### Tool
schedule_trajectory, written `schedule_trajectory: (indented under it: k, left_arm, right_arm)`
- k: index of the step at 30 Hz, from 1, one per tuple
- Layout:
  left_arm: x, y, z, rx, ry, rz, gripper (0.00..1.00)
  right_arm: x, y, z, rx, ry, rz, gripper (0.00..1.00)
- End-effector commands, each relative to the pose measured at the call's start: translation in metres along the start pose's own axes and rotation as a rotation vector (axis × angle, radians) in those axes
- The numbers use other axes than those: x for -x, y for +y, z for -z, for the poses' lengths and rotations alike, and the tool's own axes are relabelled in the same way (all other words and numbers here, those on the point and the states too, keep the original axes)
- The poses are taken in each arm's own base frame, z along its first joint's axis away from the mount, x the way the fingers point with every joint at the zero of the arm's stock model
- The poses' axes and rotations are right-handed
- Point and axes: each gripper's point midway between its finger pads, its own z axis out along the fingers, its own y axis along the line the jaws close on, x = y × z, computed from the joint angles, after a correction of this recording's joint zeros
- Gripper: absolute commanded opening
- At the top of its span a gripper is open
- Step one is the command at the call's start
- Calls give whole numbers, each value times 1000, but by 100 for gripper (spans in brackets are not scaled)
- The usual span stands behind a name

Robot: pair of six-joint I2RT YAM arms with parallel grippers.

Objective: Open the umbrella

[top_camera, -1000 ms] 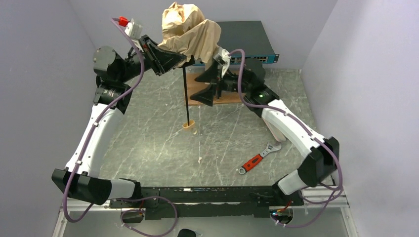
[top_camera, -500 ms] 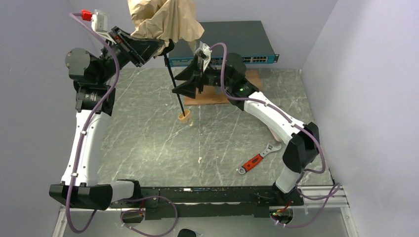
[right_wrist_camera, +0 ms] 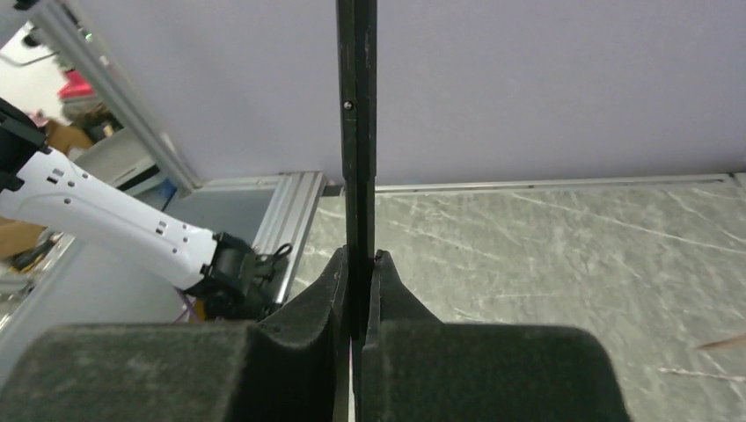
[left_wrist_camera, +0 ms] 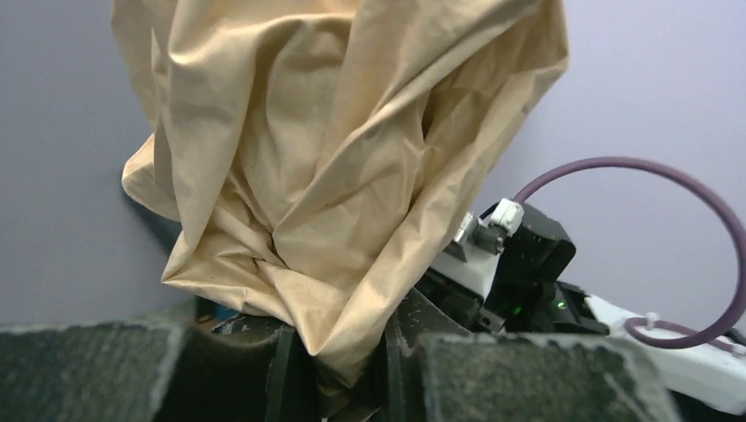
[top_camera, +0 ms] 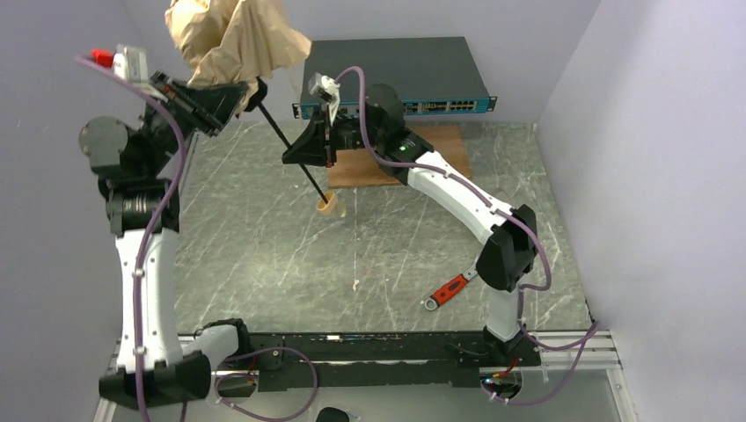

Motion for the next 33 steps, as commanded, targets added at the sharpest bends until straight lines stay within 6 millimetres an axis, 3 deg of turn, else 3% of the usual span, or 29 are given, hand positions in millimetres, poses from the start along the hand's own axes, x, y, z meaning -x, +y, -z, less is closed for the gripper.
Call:
schedule_trajectory:
  k: [1, 2, 6, 8, 11, 13, 16, 19, 27, 33]
  left_arm:
    - [2, 8, 50, 183, -34, -299, 9]
    - [-9, 16, 64, 254, -7, -312, 12]
    - [-47, 67, 129, 584, 115, -349, 79]
    - [-64, 82, 153, 651, 221, -444, 98]
    - [-76, 71, 173, 608, 385, -648, 100]
    - [-80, 50, 181, 540, 444, -730, 100]
    - [-104, -1, 178, 218, 561, -836, 100]
    - [-117, -12, 180, 22, 667, -953, 99]
    - [-119, 19, 176, -194, 796, -1392, 79]
    - [-138, 42, 165, -327, 859, -1641, 84]
  right_arm:
    - [-3, 10, 0, 116, 82, -20, 0]
    - [-15, 5, -3, 130, 108, -72, 0]
    - [-37, 6, -6, 181, 143, -229, 0]
    - [-44, 8, -5, 208, 132, -278, 0]
    - [-55, 14, -3, 239, 138, -350, 0]
    - [-64, 18, -2, 248, 148, -383, 0]
    - [-77, 21, -2, 241, 188, -420, 0]
    - [-83, 28, -4, 254, 216, -410, 0]
    - [-95, 35, -17, 241, 281, -450, 0]
    - [-107, 50, -15, 233, 330, -422, 0]
